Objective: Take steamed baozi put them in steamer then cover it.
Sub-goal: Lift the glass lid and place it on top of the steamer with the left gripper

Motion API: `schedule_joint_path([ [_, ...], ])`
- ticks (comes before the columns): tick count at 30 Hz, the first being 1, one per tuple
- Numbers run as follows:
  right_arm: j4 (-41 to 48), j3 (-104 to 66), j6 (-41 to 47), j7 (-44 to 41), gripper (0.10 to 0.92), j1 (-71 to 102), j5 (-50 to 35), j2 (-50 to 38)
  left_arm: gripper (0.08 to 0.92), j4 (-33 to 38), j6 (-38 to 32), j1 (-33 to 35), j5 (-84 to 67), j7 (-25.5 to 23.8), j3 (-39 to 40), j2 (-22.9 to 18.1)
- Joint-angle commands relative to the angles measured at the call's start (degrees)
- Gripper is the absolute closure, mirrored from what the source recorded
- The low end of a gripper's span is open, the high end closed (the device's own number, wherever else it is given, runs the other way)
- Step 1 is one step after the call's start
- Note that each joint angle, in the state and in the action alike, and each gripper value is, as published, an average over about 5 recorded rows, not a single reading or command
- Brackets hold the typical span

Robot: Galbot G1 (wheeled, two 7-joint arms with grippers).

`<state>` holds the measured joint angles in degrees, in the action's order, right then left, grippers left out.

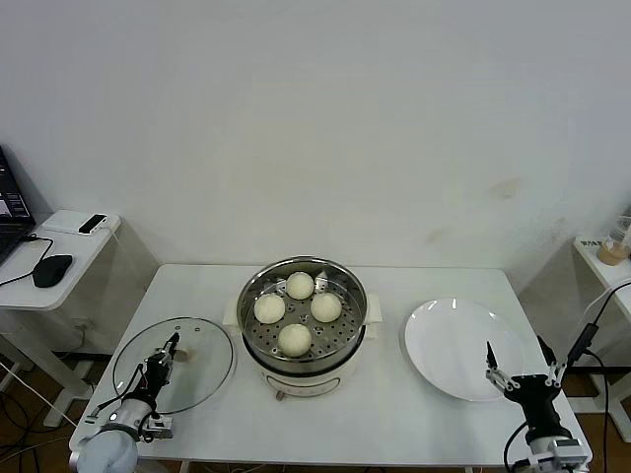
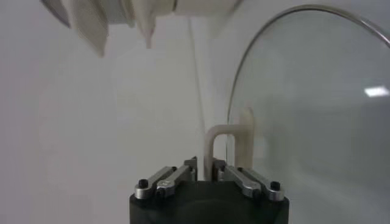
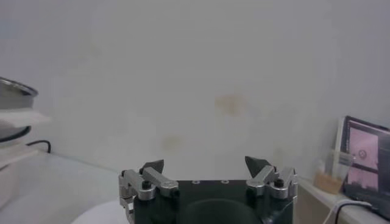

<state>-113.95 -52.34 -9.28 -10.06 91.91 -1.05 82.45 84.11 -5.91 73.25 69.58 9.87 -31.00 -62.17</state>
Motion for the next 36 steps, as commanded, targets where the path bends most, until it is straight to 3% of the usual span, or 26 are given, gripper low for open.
schedule_joint_path([
  [1, -0.47, 0.17, -0.01, -0.10, 0.203, -0.11, 0.19, -0.46, 0.870, 9.08, 2.39, 7.29, -4.31, 0.70, -4.96, 0.35],
  [9, -0.49, 0.06, -0.09, -0.17, 0.203, -0.11, 0.30, -1.25, 0.870, 22.23, 8.58, 14.97, -5.70, -3.26, -13.08, -0.05],
  [19, -0.60, 0.56, -0.04, -0.47, 0.203, -0.27, 1.53, -1.30, 0.870, 30.76, 15.05, 15.16, -8.68, -10.38, -16.70, 2.79],
  [24, -0.42, 1.11, -0.05, -0.82, 0.203, -0.02, 2.81, -0.93, 0.870, 35.14, 18.53, 12.83, -11.76, -13.57, -10.53, 5.85],
  [30, -0.79, 2.09, 0.83, -1.22, 0.203, -0.21, 4.58, 0.75, 0.870, 36.88, 21.44, 6.28, -14.87, -12.46, 2.39, 10.09],
  [36, -0.93, 3.86, 1.44, -1.85, 0.203, -1.13, 7.38, 1.95, 0.870, 37.29, 25.79, -2.34, -14.81, -13.45, 12.67, 11.83],
])
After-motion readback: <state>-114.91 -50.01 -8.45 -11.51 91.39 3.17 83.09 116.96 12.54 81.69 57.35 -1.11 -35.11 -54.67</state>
